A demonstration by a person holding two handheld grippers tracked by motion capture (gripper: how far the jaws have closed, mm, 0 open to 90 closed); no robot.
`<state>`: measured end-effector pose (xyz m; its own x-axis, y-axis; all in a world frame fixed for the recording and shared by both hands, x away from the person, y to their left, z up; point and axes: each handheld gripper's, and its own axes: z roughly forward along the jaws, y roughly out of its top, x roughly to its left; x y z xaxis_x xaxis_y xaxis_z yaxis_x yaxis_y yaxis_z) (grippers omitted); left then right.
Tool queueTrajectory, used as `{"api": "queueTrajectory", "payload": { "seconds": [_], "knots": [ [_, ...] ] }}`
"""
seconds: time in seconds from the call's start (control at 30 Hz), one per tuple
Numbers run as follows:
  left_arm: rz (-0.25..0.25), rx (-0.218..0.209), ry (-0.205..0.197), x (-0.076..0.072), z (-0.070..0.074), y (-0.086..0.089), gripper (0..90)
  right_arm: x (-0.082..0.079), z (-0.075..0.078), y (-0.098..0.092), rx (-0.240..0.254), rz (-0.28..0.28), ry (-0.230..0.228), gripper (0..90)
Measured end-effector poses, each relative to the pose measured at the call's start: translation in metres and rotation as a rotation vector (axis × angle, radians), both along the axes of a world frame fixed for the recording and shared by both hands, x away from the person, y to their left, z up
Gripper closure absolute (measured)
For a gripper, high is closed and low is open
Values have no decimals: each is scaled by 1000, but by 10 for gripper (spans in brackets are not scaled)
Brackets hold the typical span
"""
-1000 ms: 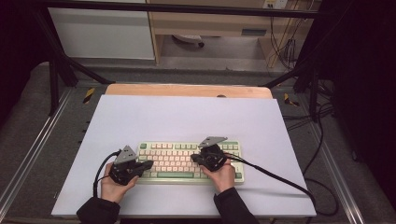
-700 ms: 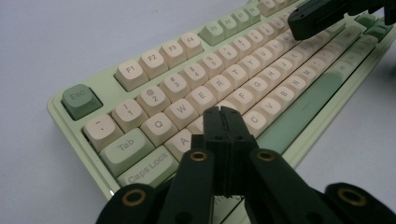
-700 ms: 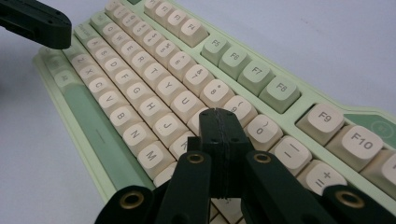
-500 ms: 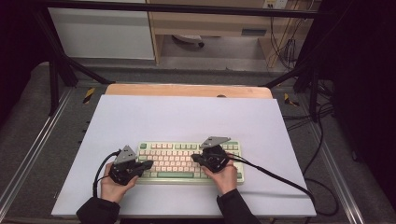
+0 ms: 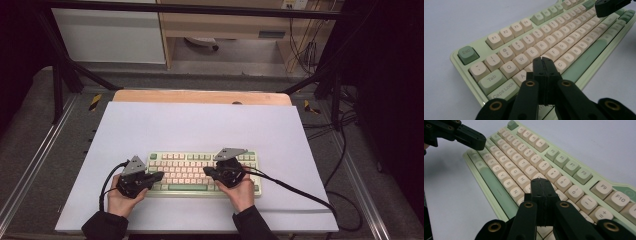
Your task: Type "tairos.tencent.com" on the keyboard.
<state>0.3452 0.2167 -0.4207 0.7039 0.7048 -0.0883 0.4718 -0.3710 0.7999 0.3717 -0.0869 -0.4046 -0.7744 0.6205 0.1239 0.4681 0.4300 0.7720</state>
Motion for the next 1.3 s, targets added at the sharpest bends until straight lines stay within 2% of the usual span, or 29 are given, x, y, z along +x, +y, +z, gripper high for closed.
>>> {"api": "queueTrajectory", "payload": {
  "seconds": [0.43,0.97,1.3],
  "knots": [
    [-1,1,-1,0,0,0,900,-6,-8,10,-7,31,13,900],
    [-1,0,-1,0,0,-1,900,-6,-24,18,-14,40,44,900],
    [-2,0,-1,0,0,-1,900,-6,-27,20,-19,41,50,900]
  ]
}}
